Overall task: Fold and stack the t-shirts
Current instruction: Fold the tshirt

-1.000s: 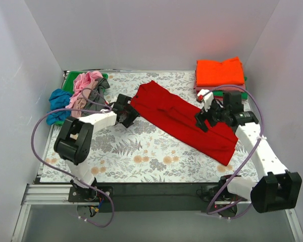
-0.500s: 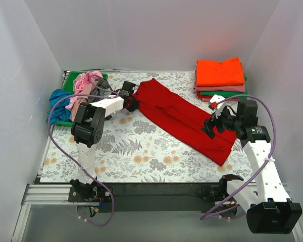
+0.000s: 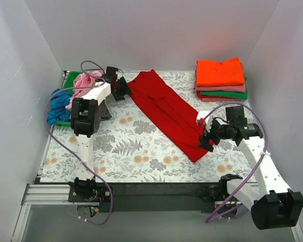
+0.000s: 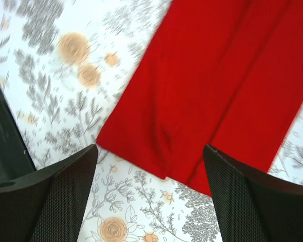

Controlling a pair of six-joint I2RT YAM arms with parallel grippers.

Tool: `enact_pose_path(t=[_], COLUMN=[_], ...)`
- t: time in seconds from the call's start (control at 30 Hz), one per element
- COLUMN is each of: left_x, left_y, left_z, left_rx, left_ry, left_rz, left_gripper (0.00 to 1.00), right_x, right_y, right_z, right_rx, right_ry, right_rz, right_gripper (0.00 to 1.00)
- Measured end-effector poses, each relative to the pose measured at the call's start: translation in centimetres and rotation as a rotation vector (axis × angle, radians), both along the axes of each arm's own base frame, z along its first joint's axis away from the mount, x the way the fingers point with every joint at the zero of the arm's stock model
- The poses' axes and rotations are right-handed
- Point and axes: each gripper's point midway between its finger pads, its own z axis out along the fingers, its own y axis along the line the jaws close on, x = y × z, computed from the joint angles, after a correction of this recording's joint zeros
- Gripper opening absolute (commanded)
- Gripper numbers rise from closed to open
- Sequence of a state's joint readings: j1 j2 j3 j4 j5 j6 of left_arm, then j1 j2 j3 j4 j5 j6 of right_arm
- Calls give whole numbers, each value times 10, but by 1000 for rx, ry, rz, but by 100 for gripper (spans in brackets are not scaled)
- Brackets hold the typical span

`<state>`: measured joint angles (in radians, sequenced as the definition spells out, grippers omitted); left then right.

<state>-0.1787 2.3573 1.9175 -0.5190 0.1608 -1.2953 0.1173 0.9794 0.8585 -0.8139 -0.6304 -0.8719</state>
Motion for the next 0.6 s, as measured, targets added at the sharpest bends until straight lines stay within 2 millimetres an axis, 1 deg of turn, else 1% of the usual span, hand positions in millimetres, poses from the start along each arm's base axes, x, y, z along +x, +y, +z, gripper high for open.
enact_pose_path(t=[0.03, 0.1, 0.17, 0.23, 0.3, 0.33, 0.37, 0.4, 0.43, 0.47, 0.5, 0.53, 0.57, 0.6], left_x=[-10, -38, -67, -94, -130, -155, -174, -202, -233, -264, -296, -323, -346, -363], left_y=[1, 0, -4, -15, -35, -50, -69, -93, -118, -141, -161, -175, -185, -191], left_z=[2, 17, 48, 95, 148, 178, 189, 201, 206, 204, 193, 175, 152, 128], left_rx=[1, 7, 1, -22, -62, -84, -104, -130, -164, -204, -242, -272, -290, -294], left_ry=[5, 2, -54, -174, -331, -438, -478, -531, -563, -571, -554, -503, -426, -342], left_rz=[-17, -77, -150, -241, -358, -435, -500, -581, -669, -751, -823, -870, -895, -895], left_gripper=[56, 56, 57, 58, 58, 58, 58, 57, 57, 57, 57, 57, 57, 57], right_x=[-7, -20, -30, -32, -26, -20, -12, -3, 7, 17, 25, 32, 36, 39], right_y=[3, 5, 3, 0, -4, -7, -12, -20, -29, -39, -49, -59, -67, -72], right_z=[-8, -24, -40, -48, -52, -53, -52, -52, -50, -49, -47, -47, -45, -43], right_rx=[-18, -53, -93, -122, -133, -129, -118, -104, -83, -65, -45, -30, -14, 0], right_ry=[7, 21, 46, 73, 109, 129, 144, 163, 172, 177, 180, 180, 183, 183], right_rz=[46, 127, 187, 206, 184, 150, 100, 29, -44, -117, -185, -247, -297, -338], right_gripper=[91, 92, 92, 90, 89, 88, 88, 86, 85, 84, 84, 84, 84, 84])
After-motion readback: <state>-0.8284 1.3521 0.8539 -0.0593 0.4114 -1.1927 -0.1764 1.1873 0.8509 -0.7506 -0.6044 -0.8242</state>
